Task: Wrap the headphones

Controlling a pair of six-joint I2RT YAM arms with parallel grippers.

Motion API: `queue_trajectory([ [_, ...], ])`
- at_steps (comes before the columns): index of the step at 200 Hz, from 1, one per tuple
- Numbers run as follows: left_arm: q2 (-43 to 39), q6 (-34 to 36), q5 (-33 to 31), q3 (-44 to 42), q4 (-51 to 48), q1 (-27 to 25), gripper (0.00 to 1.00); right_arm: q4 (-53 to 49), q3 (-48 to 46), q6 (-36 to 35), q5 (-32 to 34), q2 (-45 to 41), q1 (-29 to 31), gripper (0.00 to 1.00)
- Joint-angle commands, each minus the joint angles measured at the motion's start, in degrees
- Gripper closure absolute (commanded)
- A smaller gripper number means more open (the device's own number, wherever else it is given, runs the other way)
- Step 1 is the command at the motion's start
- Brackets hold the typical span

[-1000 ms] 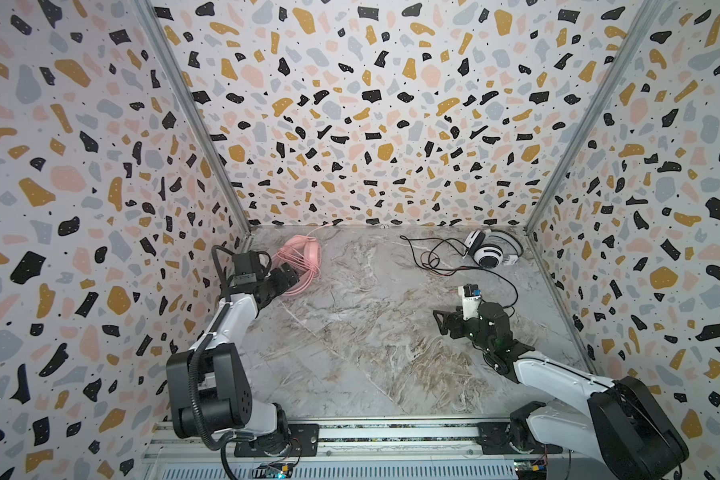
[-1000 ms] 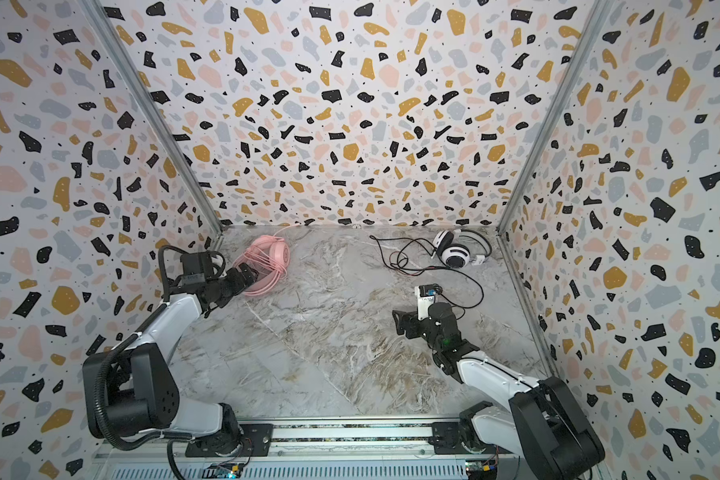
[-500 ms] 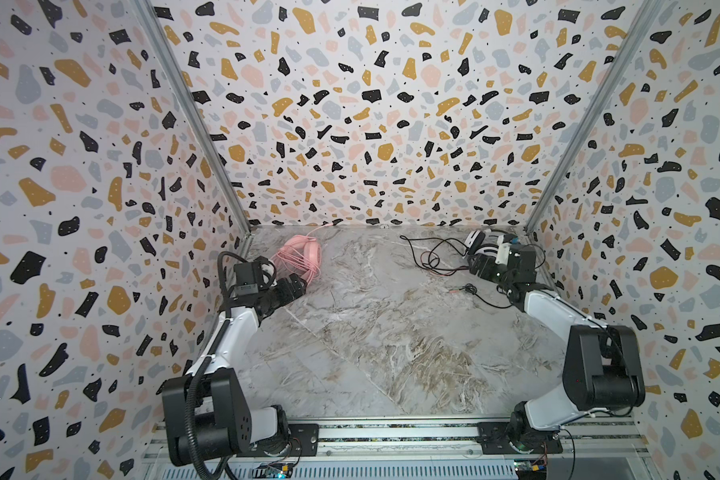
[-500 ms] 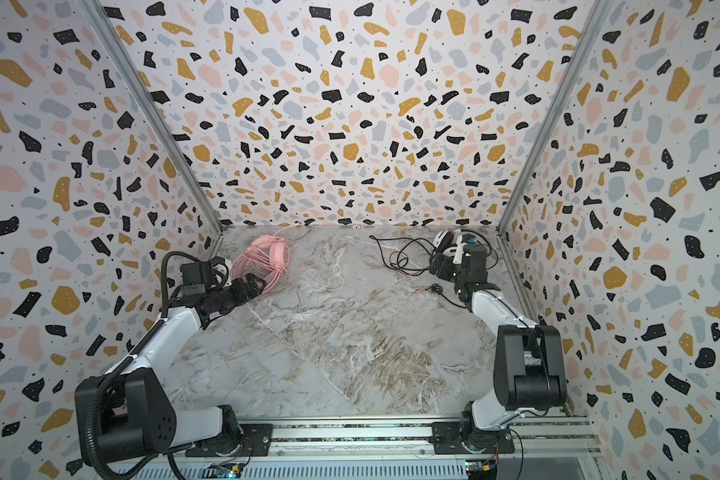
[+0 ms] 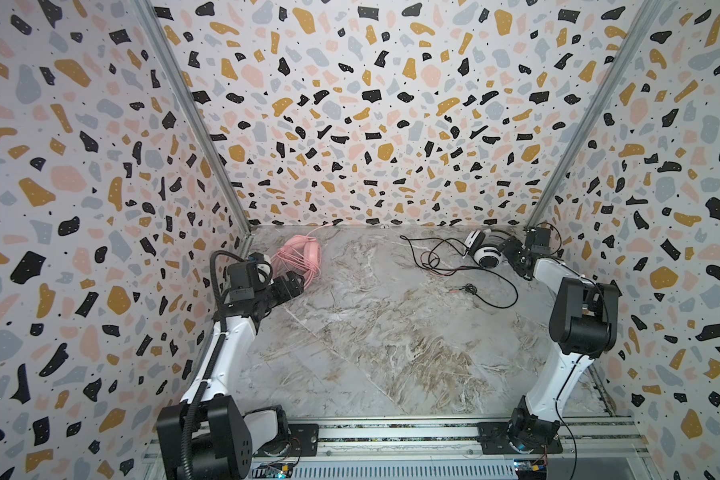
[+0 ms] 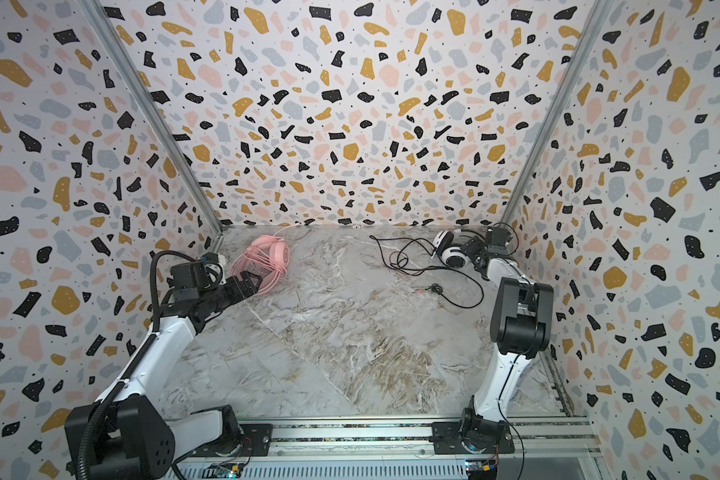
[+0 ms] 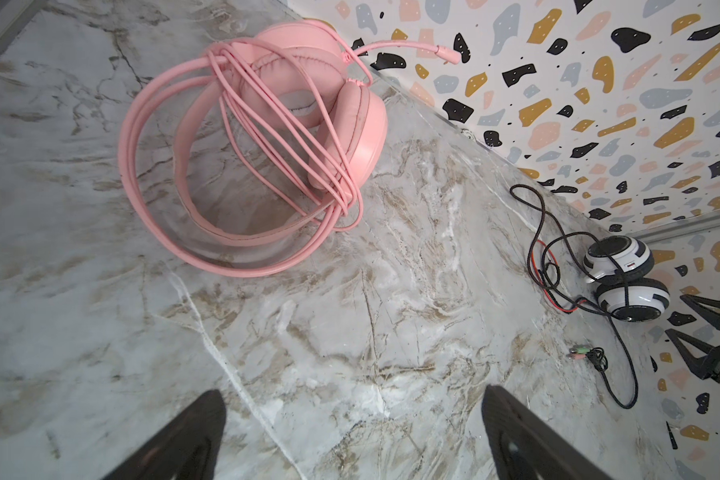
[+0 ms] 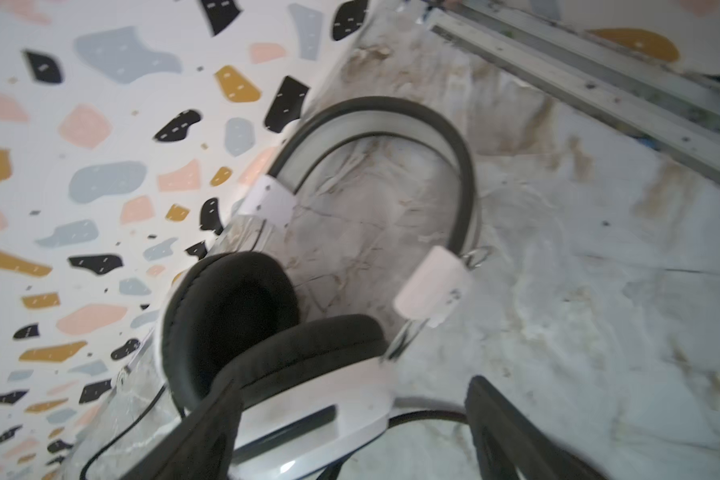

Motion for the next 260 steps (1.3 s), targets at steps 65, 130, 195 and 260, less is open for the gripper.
queue_trajectory([
  [65,-1.3,0.9,-1.2,-0.3,1.0,-0.3,0.03,-3.0,11.9,13.5,-9.6,11.8,-3.9,0.15],
  [130,-1.0,1.3,-2.6,-0.1,0.5,-0.3,0.03,-0.9,14.1,13.2,-13.4,17.0,-3.2,0.5],
  [195,-1.0,1.3,-2.8,-0.3,0.6,-0.3,0.03,2.0,8.4,7.1,-12.7,9.4,-3.9,0.96],
  [260,-2.5,1.4,-0.7,-0.7,1.7,-1.0,0.13,5.1,-2.0,-12.8,-0.8,-14.6,5.1,0.98],
])
